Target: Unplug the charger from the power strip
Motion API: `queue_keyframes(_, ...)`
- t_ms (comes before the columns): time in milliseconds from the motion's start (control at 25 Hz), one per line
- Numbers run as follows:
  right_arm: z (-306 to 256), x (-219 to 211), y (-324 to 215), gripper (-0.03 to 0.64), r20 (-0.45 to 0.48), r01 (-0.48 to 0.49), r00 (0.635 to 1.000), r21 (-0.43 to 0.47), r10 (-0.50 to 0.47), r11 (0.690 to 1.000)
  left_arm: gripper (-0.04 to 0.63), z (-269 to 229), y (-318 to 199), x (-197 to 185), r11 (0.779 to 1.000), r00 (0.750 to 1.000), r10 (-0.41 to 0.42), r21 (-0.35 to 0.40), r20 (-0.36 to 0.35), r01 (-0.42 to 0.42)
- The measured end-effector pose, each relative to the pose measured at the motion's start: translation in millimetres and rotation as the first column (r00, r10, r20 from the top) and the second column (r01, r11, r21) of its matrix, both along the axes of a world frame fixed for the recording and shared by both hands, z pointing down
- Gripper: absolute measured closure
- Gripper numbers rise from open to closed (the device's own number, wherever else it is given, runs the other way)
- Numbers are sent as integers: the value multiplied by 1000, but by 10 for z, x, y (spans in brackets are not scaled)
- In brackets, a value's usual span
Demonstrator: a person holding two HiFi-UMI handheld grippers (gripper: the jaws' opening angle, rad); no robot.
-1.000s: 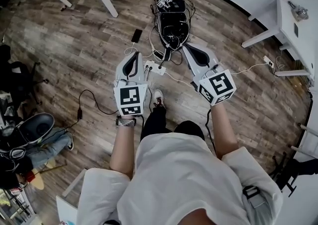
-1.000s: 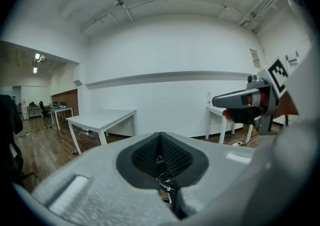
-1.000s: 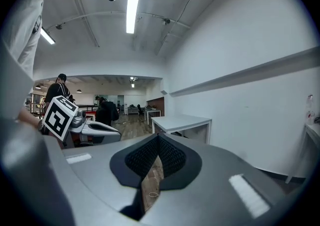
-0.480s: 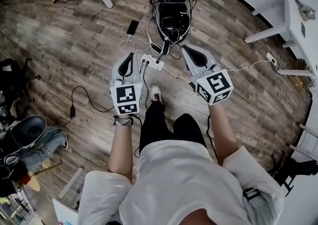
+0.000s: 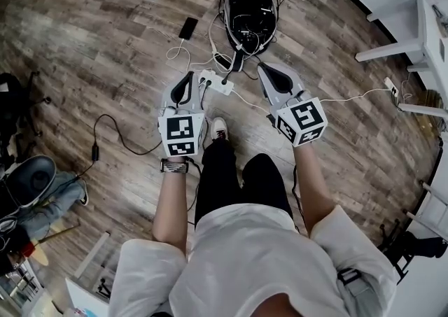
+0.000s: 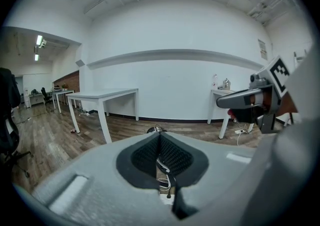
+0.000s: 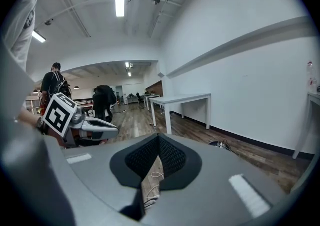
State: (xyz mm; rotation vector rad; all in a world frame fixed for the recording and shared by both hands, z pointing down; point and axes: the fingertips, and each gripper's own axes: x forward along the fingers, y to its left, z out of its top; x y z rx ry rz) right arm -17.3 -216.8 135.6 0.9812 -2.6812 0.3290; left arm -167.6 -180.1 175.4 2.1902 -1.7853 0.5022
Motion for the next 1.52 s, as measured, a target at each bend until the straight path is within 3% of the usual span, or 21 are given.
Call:
queue_keyframes(480, 1072, -85, -92, 615, -22, 28, 999, -34, -28, 999, 591, 918, -139, 13, 999, 1000, 12, -38, -14, -12)
queue_keyframes(1160, 2768, 52, 92, 615, -46, 49, 998, -72, -52, 996, 591, 2646, 165, 163, 994, 998, 22, -105, -51, -28)
queue_keyframes(1520, 3803, 34, 122, 615, -34, 59, 997, -73, -62, 996, 591, 3518, 132, 263, 998, 997, 30, -57, -73, -34)
